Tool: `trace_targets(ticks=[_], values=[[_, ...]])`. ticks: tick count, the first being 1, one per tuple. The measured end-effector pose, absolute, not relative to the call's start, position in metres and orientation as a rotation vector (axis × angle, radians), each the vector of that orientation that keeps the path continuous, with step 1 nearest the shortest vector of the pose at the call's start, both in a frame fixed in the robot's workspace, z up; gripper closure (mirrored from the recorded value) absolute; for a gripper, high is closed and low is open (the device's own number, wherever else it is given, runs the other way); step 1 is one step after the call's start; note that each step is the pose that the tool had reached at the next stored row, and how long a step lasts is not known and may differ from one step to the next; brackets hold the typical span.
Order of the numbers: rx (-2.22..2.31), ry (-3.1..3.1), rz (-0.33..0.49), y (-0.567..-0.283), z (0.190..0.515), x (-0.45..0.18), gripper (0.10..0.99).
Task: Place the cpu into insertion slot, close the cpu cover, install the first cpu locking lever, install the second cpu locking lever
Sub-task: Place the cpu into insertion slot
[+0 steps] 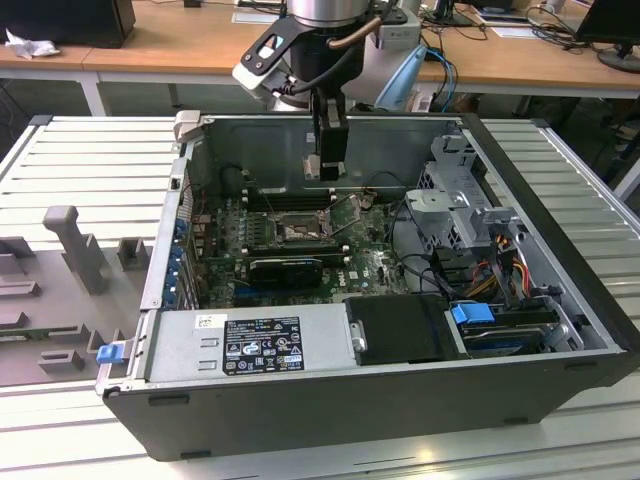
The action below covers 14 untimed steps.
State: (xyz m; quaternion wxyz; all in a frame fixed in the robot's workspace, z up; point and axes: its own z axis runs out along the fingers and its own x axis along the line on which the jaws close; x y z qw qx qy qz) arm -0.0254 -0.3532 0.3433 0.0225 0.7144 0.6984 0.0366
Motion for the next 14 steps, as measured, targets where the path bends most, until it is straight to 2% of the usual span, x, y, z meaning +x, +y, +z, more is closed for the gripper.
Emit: trace_targets(ticks=[14], values=[[2.307,2.057,0.11,-0.3532,0.3431,-0.0254,0.557]])
